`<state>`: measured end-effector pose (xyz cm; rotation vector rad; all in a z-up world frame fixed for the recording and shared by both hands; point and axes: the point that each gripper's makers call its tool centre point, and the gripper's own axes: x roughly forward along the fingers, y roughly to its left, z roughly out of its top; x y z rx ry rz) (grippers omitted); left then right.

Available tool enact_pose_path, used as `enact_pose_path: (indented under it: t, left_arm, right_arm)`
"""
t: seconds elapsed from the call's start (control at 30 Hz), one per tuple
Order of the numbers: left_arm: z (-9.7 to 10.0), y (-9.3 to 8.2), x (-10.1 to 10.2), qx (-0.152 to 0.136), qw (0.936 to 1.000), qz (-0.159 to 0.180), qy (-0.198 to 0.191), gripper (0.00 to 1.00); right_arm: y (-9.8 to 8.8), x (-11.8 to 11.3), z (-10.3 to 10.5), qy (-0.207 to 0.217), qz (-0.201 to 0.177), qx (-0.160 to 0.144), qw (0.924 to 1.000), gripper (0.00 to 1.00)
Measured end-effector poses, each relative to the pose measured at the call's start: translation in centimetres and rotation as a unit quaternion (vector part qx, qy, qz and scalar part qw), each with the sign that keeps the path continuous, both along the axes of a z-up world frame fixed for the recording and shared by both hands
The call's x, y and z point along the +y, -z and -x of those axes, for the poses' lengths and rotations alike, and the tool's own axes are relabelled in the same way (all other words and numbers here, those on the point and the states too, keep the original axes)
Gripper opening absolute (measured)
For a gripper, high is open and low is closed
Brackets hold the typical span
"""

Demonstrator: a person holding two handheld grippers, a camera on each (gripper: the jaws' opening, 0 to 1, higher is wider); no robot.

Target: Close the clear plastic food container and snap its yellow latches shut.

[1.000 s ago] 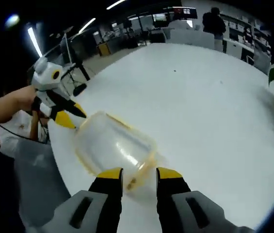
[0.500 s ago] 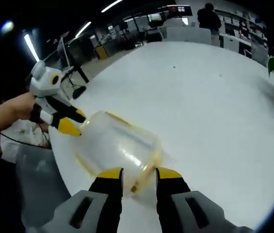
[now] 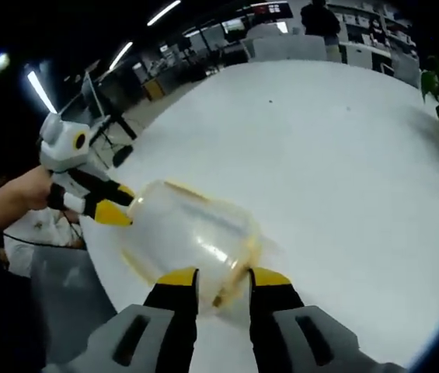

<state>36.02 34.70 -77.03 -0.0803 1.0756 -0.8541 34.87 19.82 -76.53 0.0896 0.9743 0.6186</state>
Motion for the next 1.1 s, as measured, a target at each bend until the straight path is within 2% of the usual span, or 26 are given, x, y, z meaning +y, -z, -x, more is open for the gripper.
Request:
enact_pose_path:
  t: [0.2, 0.33, 0.37, 0.4, 0.43, 0.47, 0.5, 0.53, 0.77, 1.1]
  left_arm:
    - [0.0, 0.0, -0.1, -0.003, 1.0000, -0.005, -0.006, 0.29]
    - [-0.2, 0.1, -0.2, -0.001, 0.9999, -0.005, -0.013, 0.28]
    - [-0.3, 1.0, 0.6, 0.009, 0.9988, -0.036, -0.030, 0.26]
    - [-0.4, 1.0, -0.9, 0.002, 0.9998, -0.013, -0.016, 0.26]
    - [-0.4, 1.0, -1.0, 0.002, 0.9998, -0.016, -0.015, 0.26]
    - [-0.5, 1.1, -1.1, 0.004, 0.9997, -0.017, -0.016, 0.25]
    - [-0.6, 0.9, -0.8, 0.006, 0.9996, -0.021, -0.019, 0.25]
    - [-0.6, 1.1, -0.9, 0.009, 0.9995, -0.023, -0.019, 0.25]
    - [-0.5, 0.7, -0.6, 0.010, 0.9995, -0.021, -0.019, 0.26]
    - [-0.4, 0.4, -0.5, 0.011, 0.9997, -0.023, -0.002, 0.27]
  right_arm:
    - [-0.1, 0.3, 0.2, -0.017, 0.012, -0.010, 0.9997, 0.22]
    - [0.1, 0.1, 0.0, -0.002, -0.004, 0.002, 1.0000, 0.21]
    - [-0.4, 0.5, -0.7, -0.005, -0.015, -0.016, 0.9997, 0.21]
    - [-0.3, 0.1, -0.2, -0.002, -0.006, -0.001, 1.0000, 0.21]
    - [-0.4, 0.1, -0.2, -0.006, -0.003, -0.001, 1.0000, 0.20]
    - [-0.1, 0.3, -0.2, 0.002, -0.007, 0.010, 0.9999, 0.19]
    - [-0.2, 0.3, -0.3, 0.028, -0.018, 0.021, 0.9992, 0.19]
    - [0.0, 0.1, -0.1, 0.011, -0.017, 0.025, 0.9995, 0.19]
    - [0.1, 0.3, 0.2, 0.023, -0.022, 0.010, 0.9994, 0.19]
    - [0.2, 0.4, 0.3, 0.018, -0.015, 0.035, 0.9991, 0.20]
